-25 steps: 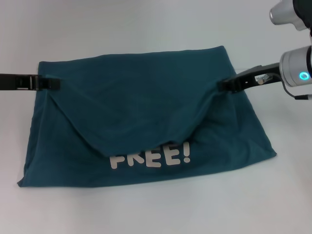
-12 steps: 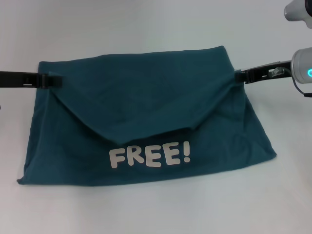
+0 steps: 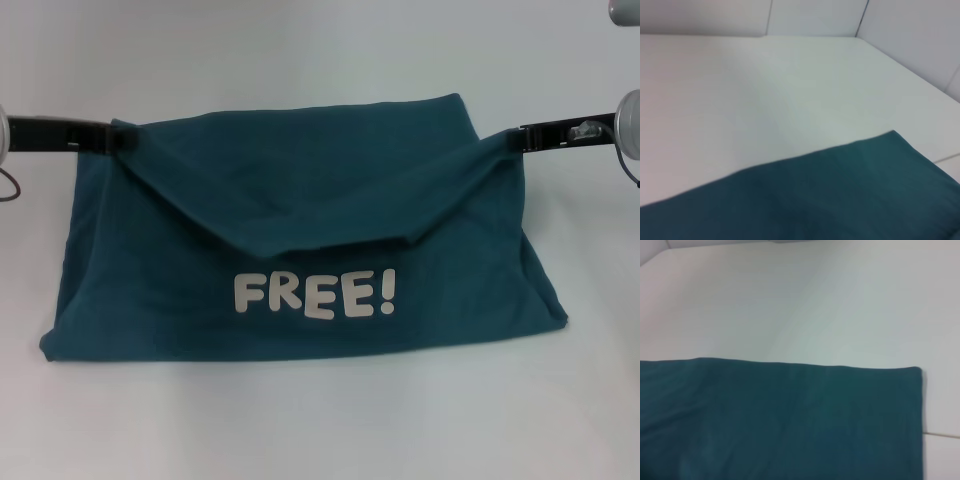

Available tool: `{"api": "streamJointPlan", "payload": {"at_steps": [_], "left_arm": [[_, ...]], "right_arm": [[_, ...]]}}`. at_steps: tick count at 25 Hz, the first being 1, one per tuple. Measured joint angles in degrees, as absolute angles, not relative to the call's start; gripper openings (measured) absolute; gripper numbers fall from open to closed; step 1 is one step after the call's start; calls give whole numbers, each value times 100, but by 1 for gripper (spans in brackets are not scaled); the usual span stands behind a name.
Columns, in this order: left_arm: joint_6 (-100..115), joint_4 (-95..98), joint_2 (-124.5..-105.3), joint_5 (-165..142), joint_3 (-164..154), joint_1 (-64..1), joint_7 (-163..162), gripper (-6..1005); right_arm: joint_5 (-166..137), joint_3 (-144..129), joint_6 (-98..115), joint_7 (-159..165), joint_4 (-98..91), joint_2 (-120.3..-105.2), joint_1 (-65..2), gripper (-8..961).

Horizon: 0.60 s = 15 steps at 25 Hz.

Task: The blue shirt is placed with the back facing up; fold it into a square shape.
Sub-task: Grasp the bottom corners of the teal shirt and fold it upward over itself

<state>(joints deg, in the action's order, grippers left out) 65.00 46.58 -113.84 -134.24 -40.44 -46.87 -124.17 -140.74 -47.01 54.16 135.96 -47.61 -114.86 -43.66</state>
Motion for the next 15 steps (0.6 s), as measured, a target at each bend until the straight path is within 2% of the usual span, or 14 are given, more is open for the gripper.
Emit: {"api": "streamJointPlan", "payload": {"at_steps": [7,15], "left_arm": [[6208,4515,-11358,-13467,-4048,-4699,-12388,30],[5861,4323,-11379,-13508,-4061,-4677,-12202,56]], "right_arm": [[-14097,-4739,5134,13661,-4705,-11495,-4398,89],[-14392,-4801,4709,13682,-4533,-11607,-4579,97]]}}
